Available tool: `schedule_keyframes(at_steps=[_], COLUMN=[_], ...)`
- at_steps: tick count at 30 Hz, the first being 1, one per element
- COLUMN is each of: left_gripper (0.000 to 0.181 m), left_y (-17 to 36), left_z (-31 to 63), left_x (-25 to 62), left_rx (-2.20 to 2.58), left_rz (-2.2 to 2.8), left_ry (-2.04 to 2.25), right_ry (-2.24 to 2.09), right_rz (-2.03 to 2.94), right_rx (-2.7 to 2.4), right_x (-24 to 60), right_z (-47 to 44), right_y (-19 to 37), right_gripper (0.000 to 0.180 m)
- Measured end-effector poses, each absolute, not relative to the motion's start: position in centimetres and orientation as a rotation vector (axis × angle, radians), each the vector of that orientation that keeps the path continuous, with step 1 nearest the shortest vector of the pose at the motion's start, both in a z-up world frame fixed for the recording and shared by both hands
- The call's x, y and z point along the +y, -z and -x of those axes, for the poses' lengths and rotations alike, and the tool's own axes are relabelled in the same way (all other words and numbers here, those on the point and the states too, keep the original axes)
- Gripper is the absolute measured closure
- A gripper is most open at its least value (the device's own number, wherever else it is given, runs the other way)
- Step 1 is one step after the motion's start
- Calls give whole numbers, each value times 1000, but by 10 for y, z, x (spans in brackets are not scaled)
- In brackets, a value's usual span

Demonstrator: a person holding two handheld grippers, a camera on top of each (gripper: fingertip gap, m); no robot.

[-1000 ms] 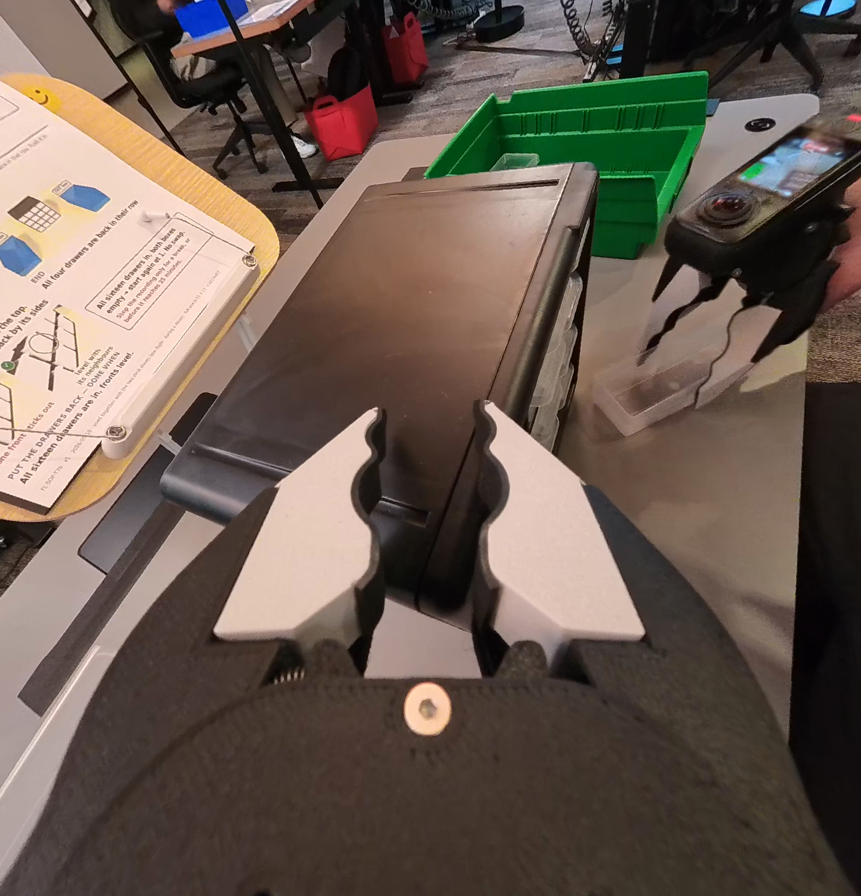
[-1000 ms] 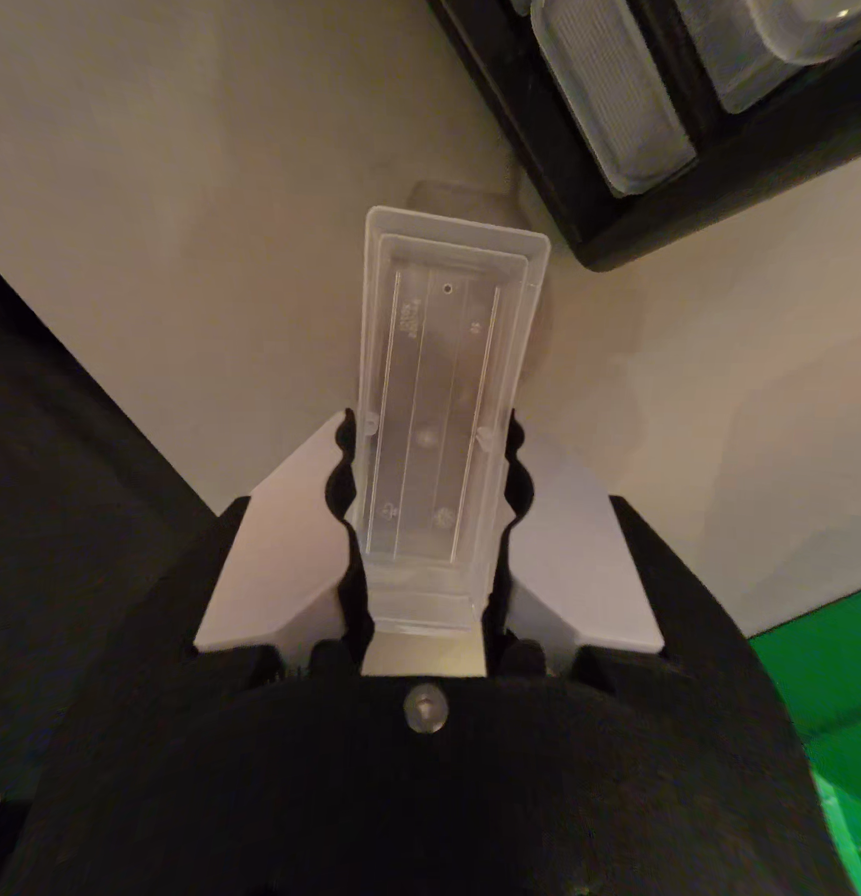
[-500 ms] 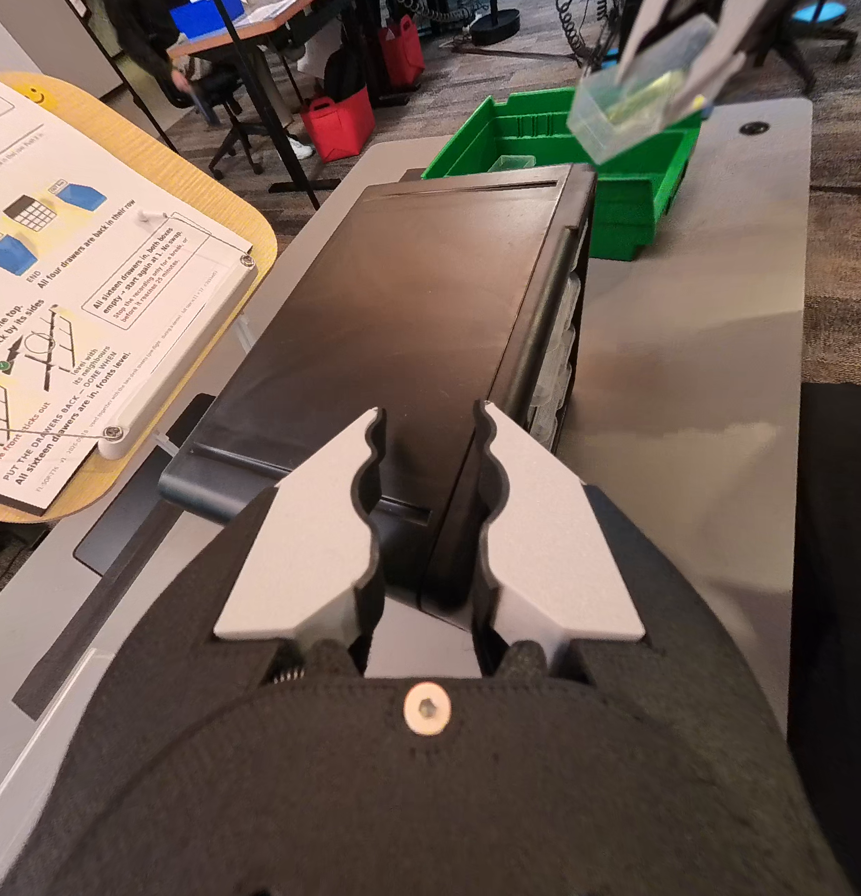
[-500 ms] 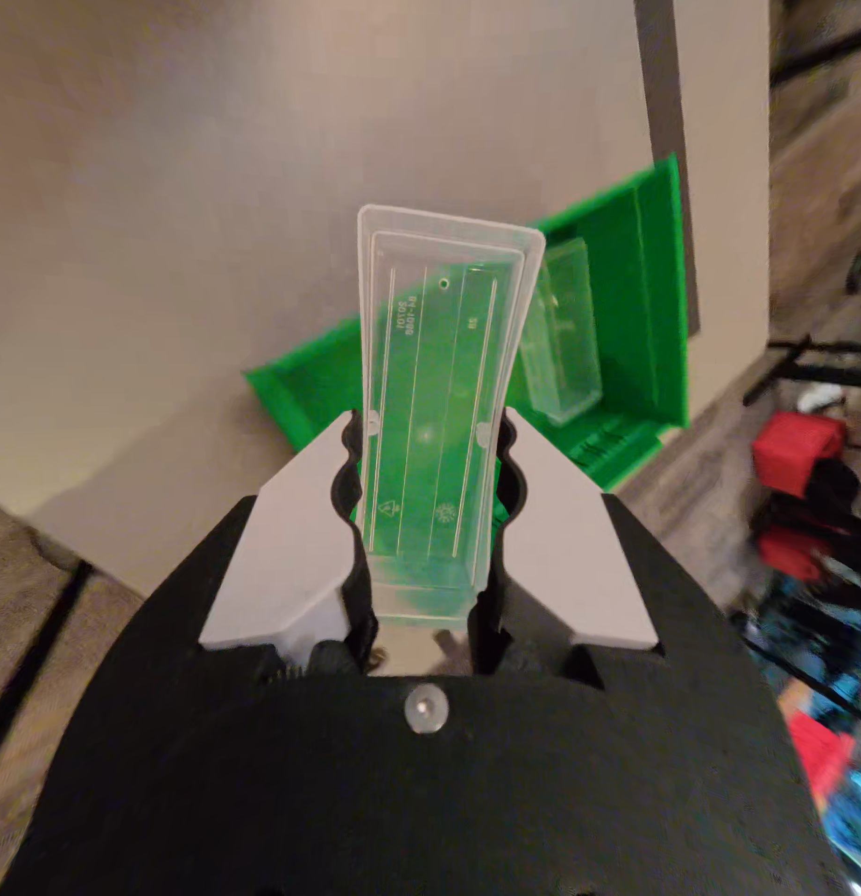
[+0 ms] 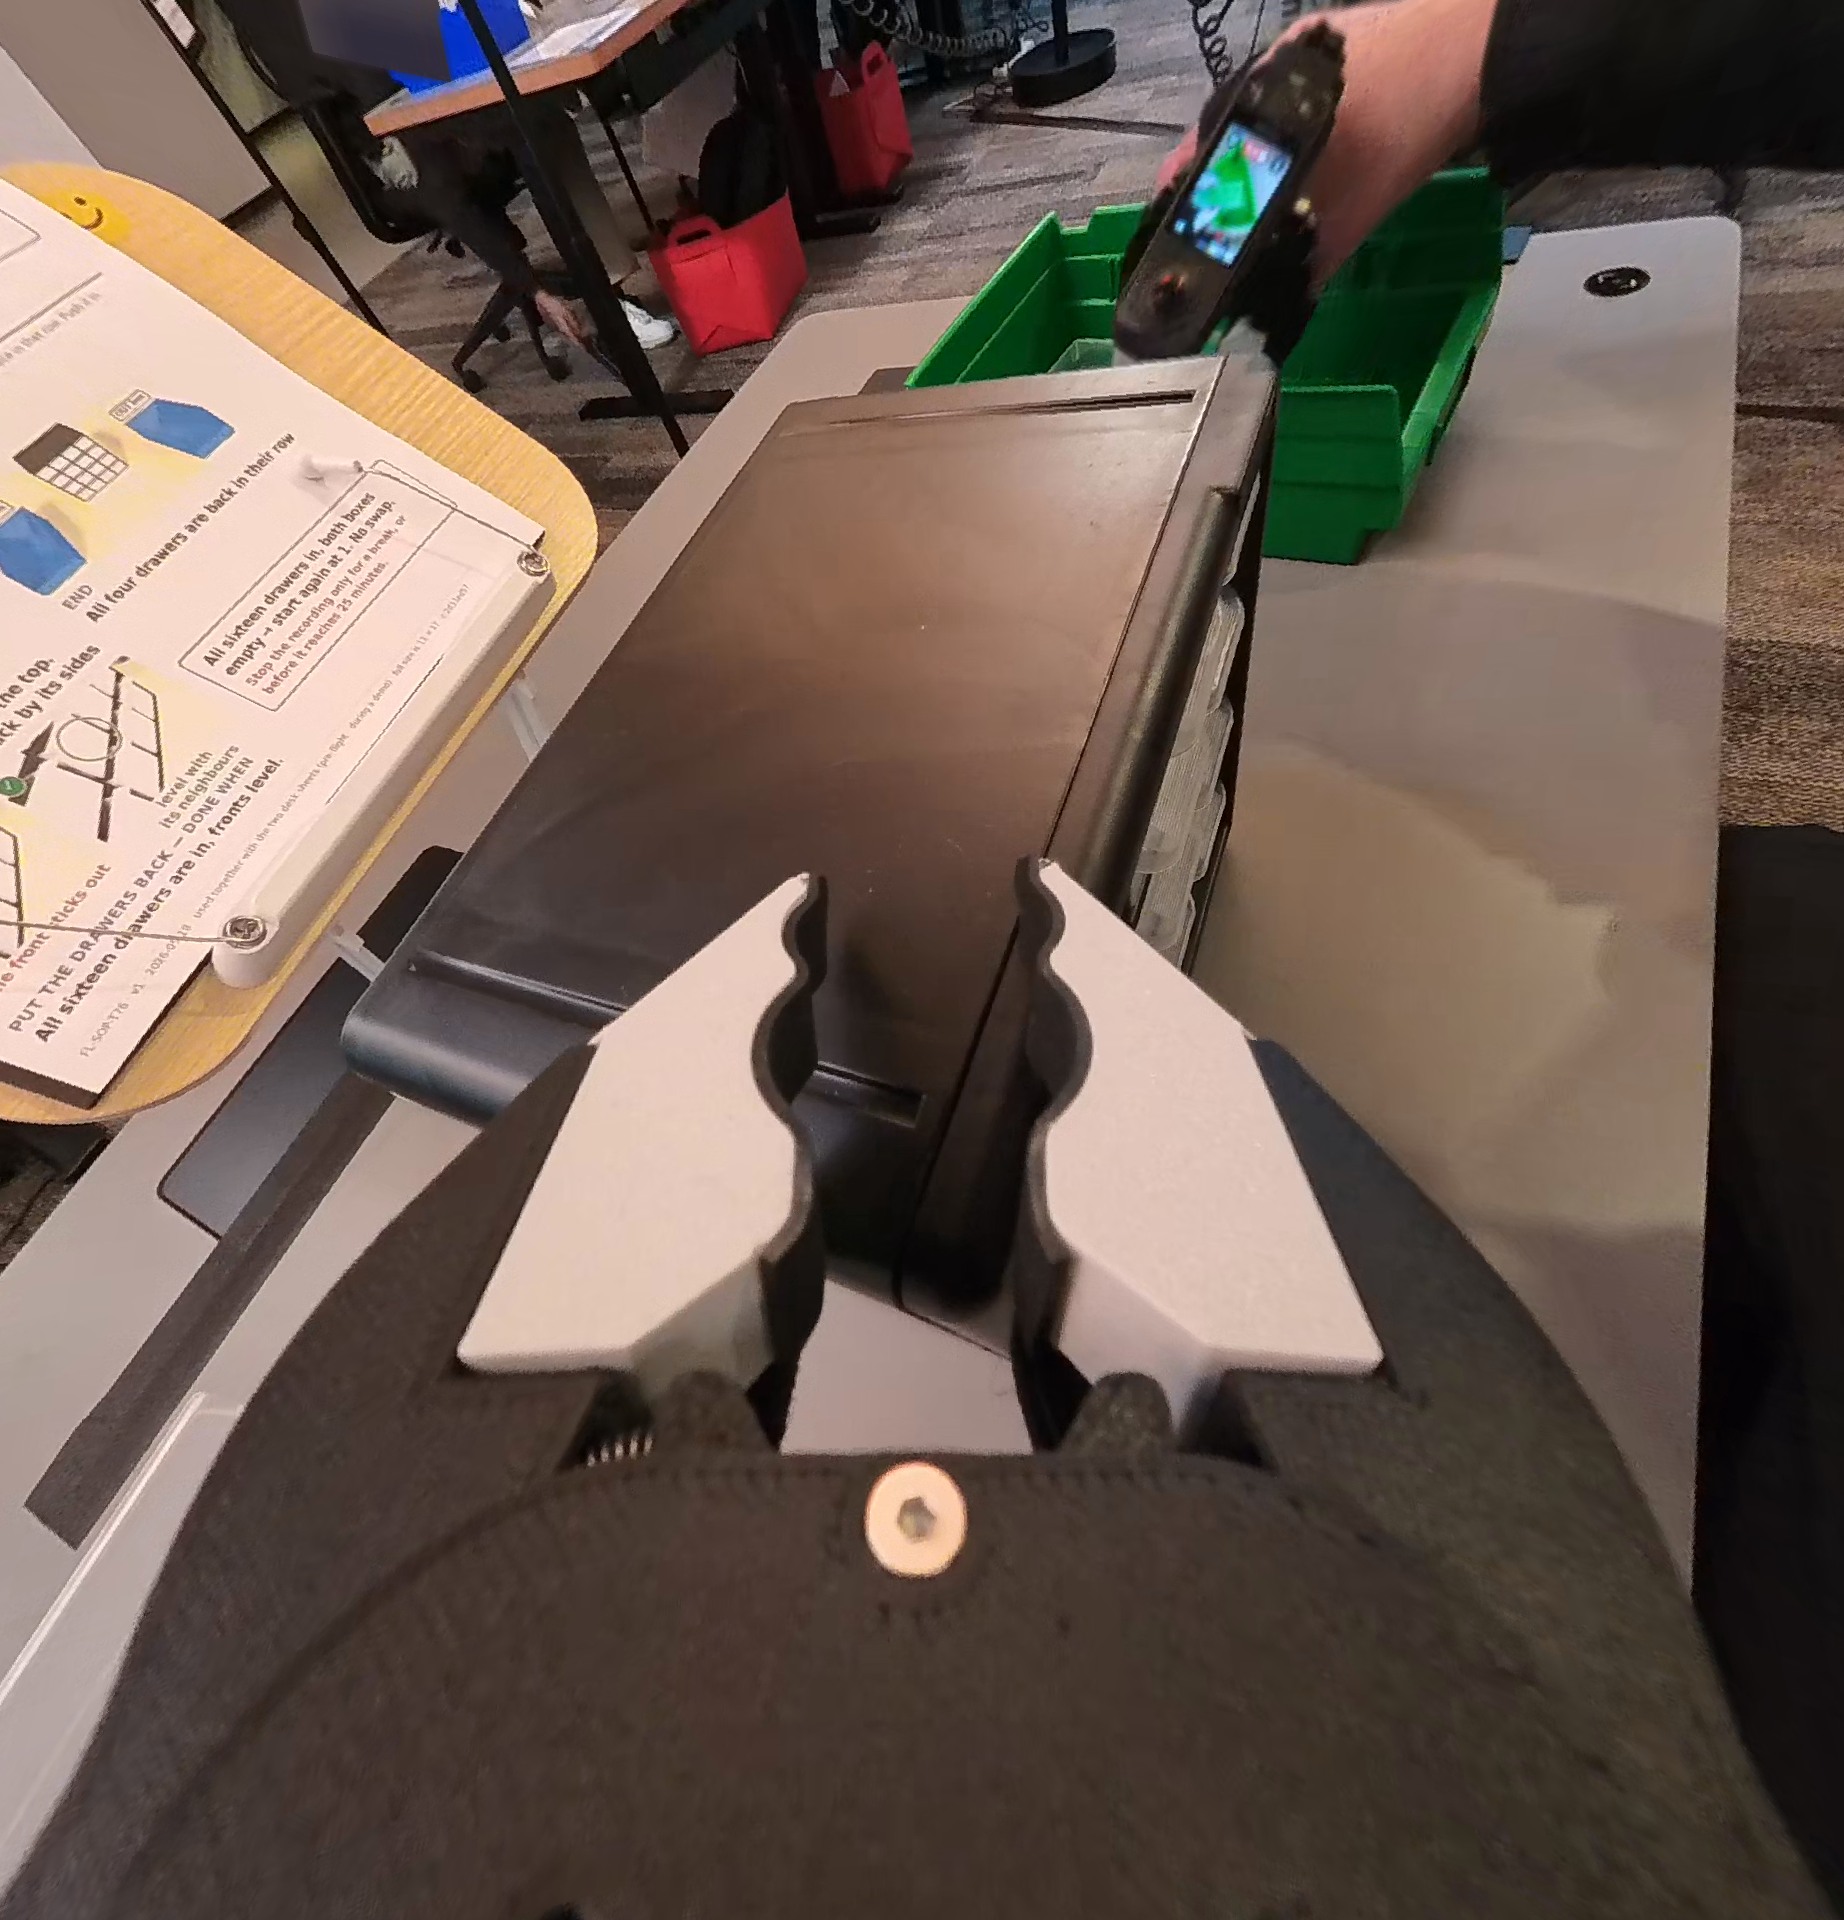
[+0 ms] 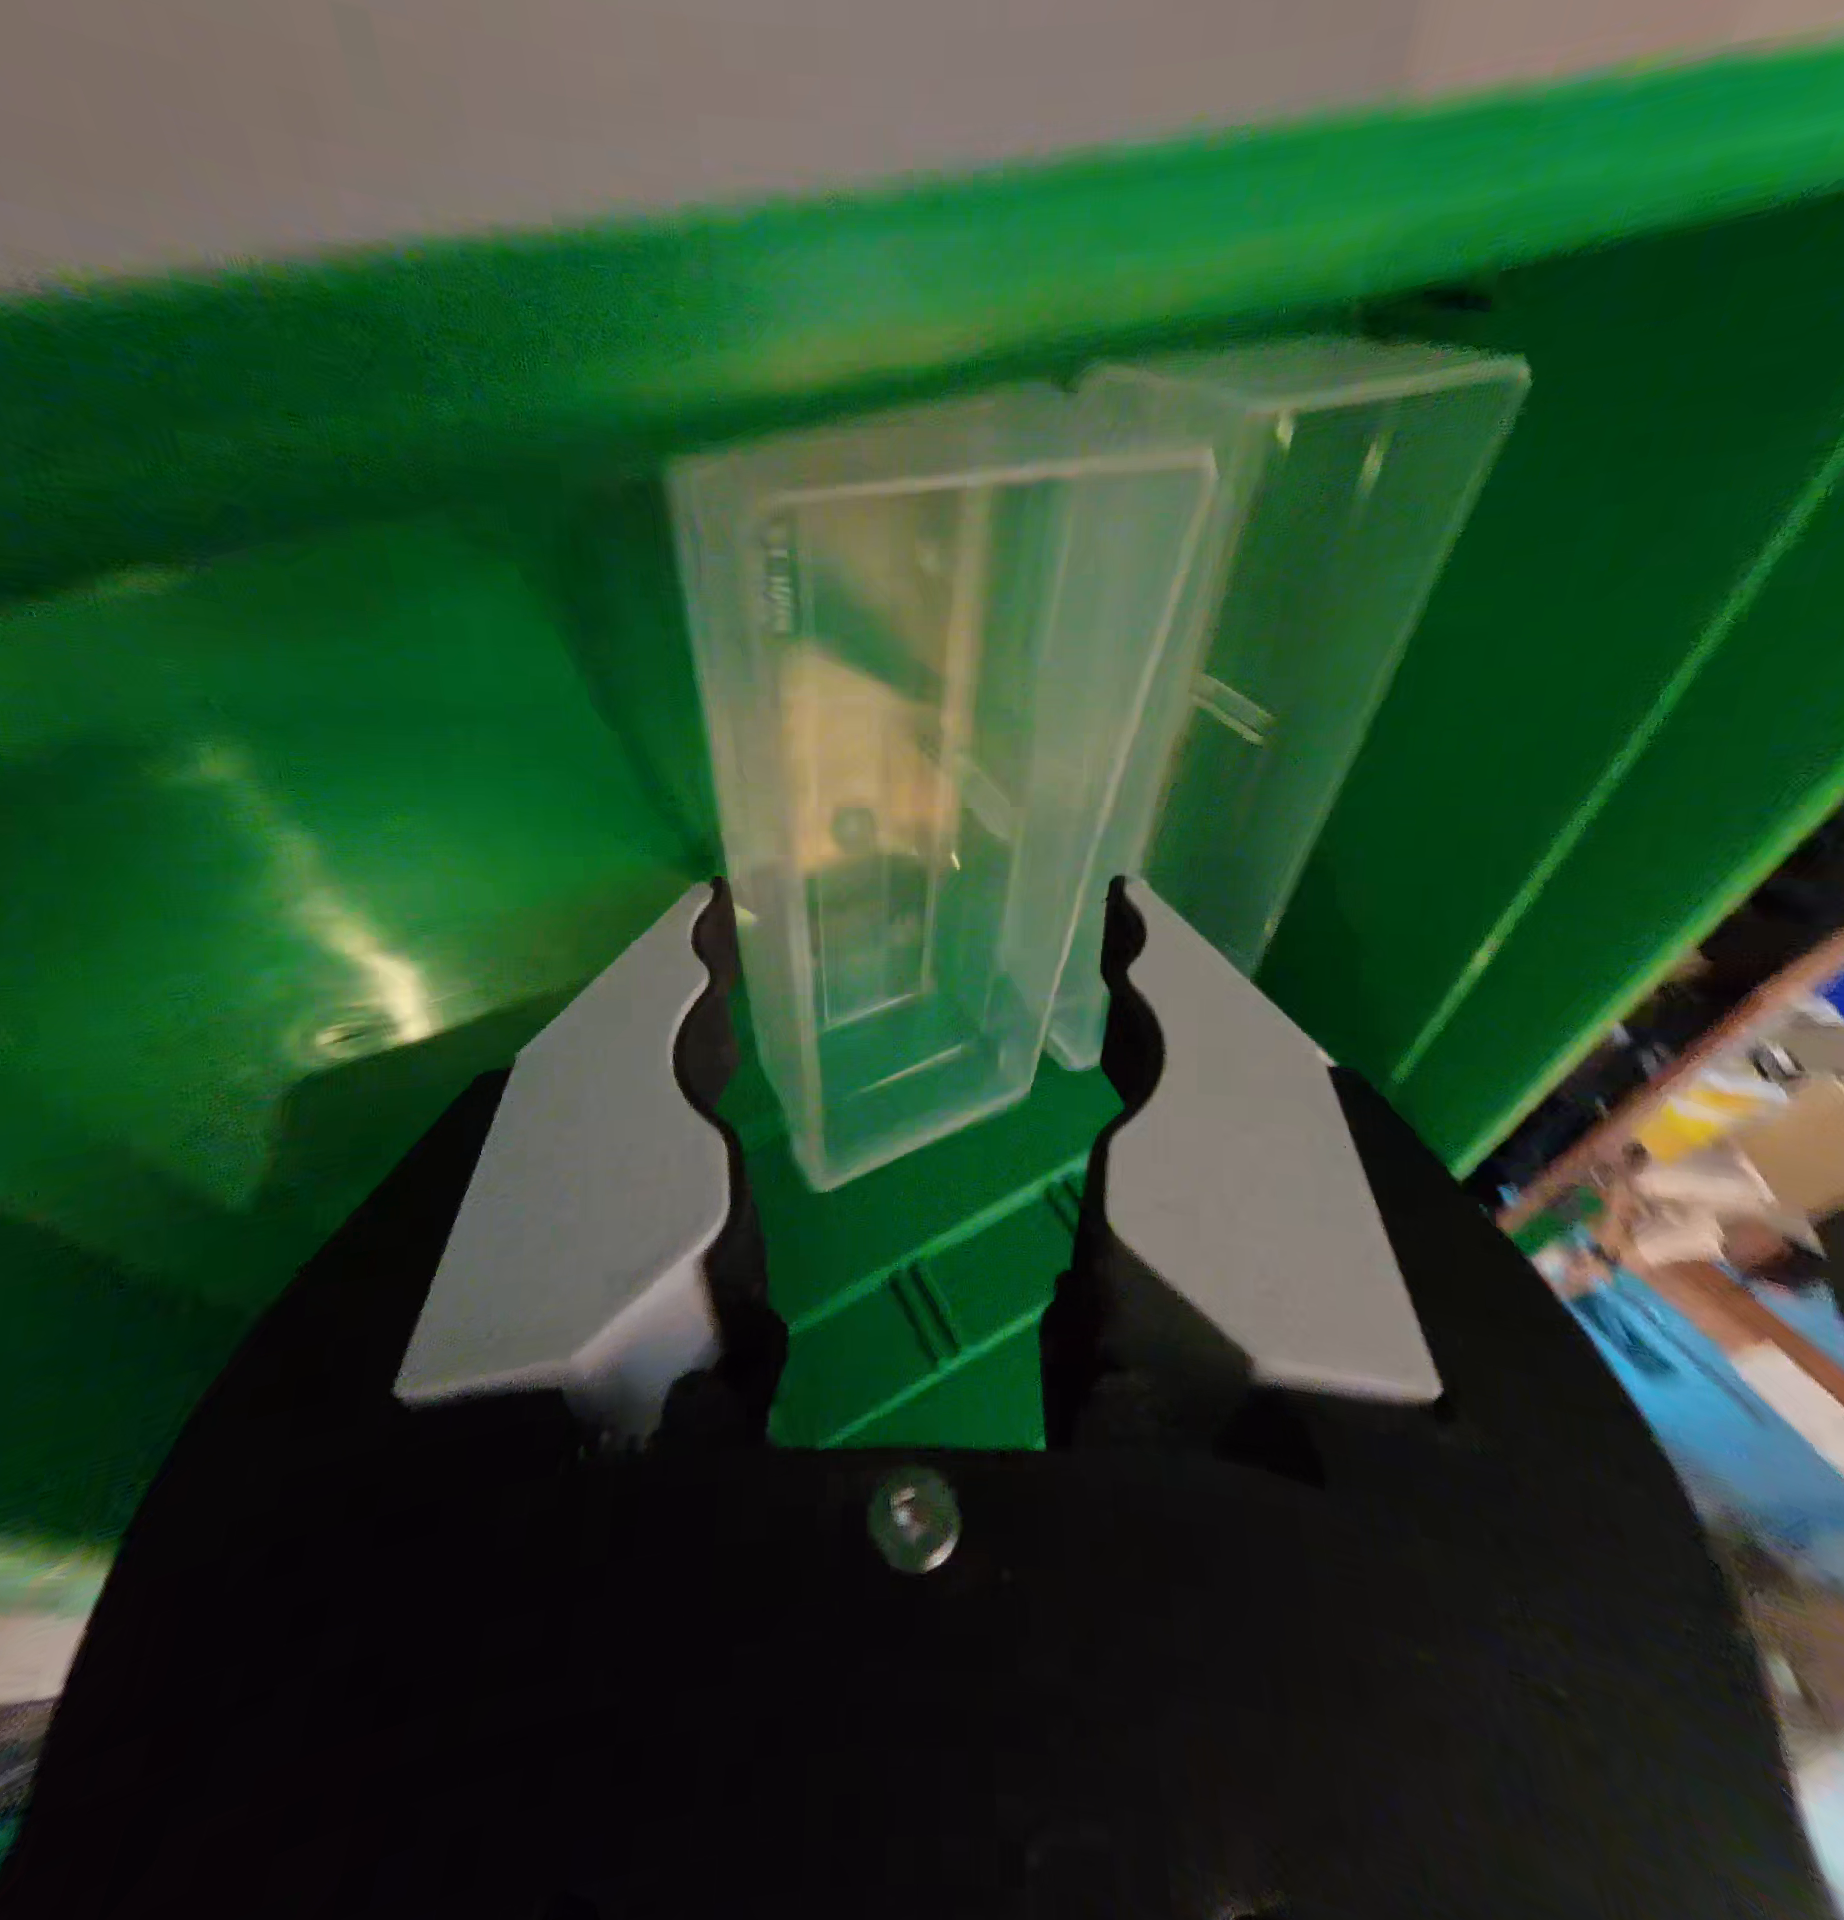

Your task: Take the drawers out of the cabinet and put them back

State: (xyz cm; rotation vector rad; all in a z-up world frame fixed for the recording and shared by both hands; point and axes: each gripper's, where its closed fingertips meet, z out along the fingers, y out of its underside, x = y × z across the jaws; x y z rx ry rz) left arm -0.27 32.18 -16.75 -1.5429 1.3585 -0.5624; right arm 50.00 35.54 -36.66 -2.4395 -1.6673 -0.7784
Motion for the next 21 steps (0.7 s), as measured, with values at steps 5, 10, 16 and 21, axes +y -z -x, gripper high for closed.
schedule_keyframes(at_steps=[5, 10, 16, 21], left_gripper=[145, 145, 145, 146], left_y=[168, 167, 167, 167], left_z=[3, 2, 1, 1], left_x=[322, 322, 322, 322], left_rx=[1359, 1361, 1362, 1355], left_rz=[1541, 1538, 1538, 1539], left_ry=[561, 561, 560, 556], right_ry=[914, 821, 580, 413], right_rz=[2477, 2408, 1853, 1511], right_rx=[-1488, -1238, -1307, -1524], right_x=[368, 354, 301, 248], right_z=[-516, -496, -326, -173], right_y=[352, 291, 193, 210], right_gripper=[100, 113, 132, 134])
